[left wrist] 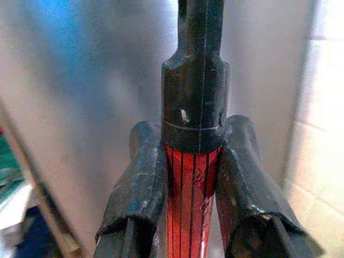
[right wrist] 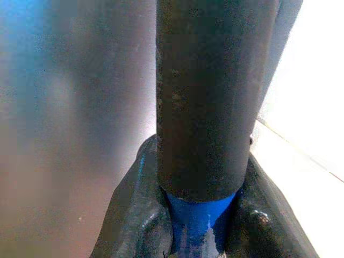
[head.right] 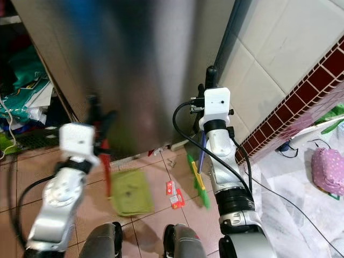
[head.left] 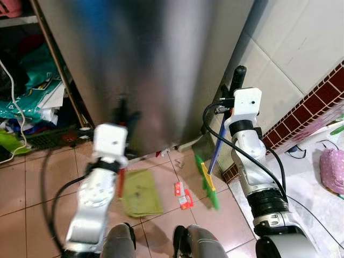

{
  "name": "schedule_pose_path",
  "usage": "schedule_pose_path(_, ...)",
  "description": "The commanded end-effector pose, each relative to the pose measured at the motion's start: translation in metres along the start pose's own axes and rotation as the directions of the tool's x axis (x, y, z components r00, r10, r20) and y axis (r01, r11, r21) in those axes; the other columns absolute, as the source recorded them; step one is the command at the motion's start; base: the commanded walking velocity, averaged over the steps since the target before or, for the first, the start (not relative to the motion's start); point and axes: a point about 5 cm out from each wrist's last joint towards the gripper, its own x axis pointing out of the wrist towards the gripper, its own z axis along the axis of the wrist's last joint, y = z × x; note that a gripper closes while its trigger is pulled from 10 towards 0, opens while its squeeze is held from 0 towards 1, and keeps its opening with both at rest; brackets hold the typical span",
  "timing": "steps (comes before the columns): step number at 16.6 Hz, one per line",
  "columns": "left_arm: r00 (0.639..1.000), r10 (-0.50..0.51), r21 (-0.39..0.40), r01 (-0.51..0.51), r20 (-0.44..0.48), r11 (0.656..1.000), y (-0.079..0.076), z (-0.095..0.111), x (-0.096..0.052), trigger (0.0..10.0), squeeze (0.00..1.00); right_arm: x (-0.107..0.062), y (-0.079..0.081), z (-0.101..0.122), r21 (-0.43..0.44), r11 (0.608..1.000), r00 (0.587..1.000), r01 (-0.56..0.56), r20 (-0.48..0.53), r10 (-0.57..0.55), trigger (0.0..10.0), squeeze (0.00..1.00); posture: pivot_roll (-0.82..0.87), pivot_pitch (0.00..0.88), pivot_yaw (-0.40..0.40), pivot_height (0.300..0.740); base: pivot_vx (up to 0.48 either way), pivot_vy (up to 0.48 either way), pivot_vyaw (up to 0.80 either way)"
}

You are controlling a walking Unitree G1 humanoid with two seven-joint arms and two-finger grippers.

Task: Sweep floor

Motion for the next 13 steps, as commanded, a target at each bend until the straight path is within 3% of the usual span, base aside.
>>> schedule_pose_path(1, 0.998, -0.028, 0.009, 0.028, 0.063, 1.000, -0.006, 0.008, 0.008, 10.0, 0.00, 0.003, -0.001, 0.007, 0.006, 1.000, 1.000, -0.003, 0.027, 0.003, 10.0, 0.00, 0.05, 0.171, -0.115, 0.740, 0.000, 0.000, 0.00)
schedule_pose_path(3, 0.997, -0.045, 0.001, 0.045, 0.065, 0.999, -0.012, 0.006, 0.016, 10.0, 0.00, 0.004, 0.001, 0.007, 0.012, 1.000, 1.000, -0.011, 0.025, 0.011, 10.0, 0.00, 0.04, 0.183, -0.121, 0.740, 0.000, 0.000, 0.00)
schedule_pose_path(7, 0.995, -0.053, -0.014, 0.054, 0.080, 0.998, -0.027, 0.007, 0.032, 10.0, 0.00, 0.025, 0.014, 0.029, 0.000, 0.994, 0.988, -0.105, 0.117, 0.105, 10.0, 0.00, 0.02, 0.195, -0.132, 0.740, 0.000, 0.000, 0.00)
schedule_pose_path(10, 0.997, -0.028, -0.041, 0.031, 0.078, 0.999, -0.027, 0.009, 0.024, 10.0, 0.00, 0.035, 0.026, 0.043, -0.017, 0.979, 0.962, -0.203, 0.181, 0.203, 10.0, 0.00, 0.05, 0.201, -0.144, 0.740, 0.000, 0.000, 0.00)
schedule_pose_path(13, 0.999, 0.014, -0.054, -0.011, 0.050, 0.998, -0.018, 0.004, 0.013, 10.0, 0.00, 0.033, 0.045, 0.048, -0.010, 0.947, 0.922, -0.321, 0.223, 0.315, 10.0, 0.00, 0.07, 0.209, -0.151, 0.740, 0.000, 0.000, 0.00)
